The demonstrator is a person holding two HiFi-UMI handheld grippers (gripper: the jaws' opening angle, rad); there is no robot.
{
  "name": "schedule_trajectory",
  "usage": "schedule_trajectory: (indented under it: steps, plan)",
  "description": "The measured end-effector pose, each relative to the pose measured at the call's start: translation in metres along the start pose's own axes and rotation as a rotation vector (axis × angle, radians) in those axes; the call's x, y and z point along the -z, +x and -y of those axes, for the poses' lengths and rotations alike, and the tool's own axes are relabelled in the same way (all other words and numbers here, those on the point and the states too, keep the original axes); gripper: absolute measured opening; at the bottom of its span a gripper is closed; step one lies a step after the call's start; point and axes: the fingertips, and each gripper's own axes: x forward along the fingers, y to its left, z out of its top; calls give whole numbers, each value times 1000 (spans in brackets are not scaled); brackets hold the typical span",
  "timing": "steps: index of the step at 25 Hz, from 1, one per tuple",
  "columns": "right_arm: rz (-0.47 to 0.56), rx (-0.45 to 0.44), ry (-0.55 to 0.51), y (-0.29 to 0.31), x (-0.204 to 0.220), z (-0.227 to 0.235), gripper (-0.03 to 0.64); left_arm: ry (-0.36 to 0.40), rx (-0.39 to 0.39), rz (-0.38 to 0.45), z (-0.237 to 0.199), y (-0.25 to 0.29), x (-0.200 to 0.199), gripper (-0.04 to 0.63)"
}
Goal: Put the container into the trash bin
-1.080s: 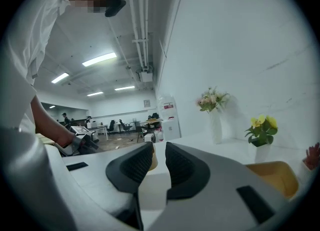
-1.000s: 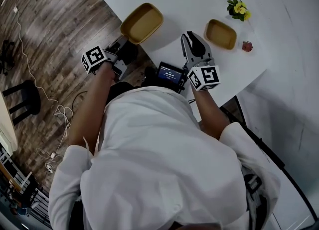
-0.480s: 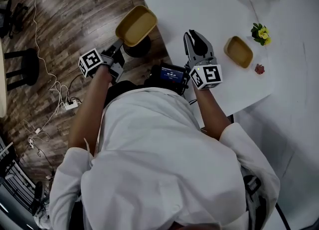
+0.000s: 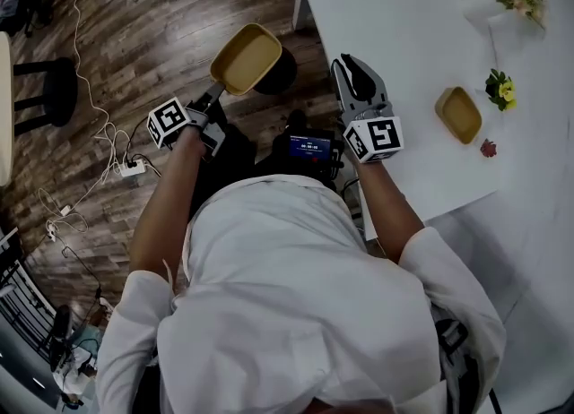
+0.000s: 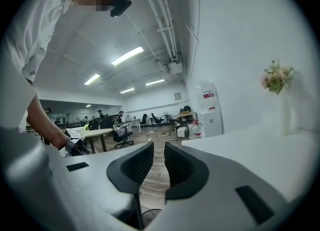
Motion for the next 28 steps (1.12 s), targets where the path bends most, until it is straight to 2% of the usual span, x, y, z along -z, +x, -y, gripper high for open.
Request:
schedule_trajectory:
  steps: [4, 11, 18, 22, 28]
  plan:
    - [-23, -9, -33, 26, 11, -33, 80, -37, -24, -43, -40, -3, -21, 28]
    - [-97, 71, -32, 73, 61, -66, 70, -84, -67, -158, -113, 13, -54, 28]
    - [-139, 177, 4, 75, 132, -52, 58, -92, -116, -308, -179, 63, -26, 27]
    - [-169, 203, 30, 80, 177, -35, 58, -93, -140, -319, -214, 99, -25, 26]
    - [-216, 170, 80, 88, 254, -19, 58, -119, -170, -298, -276, 157, -12, 26]
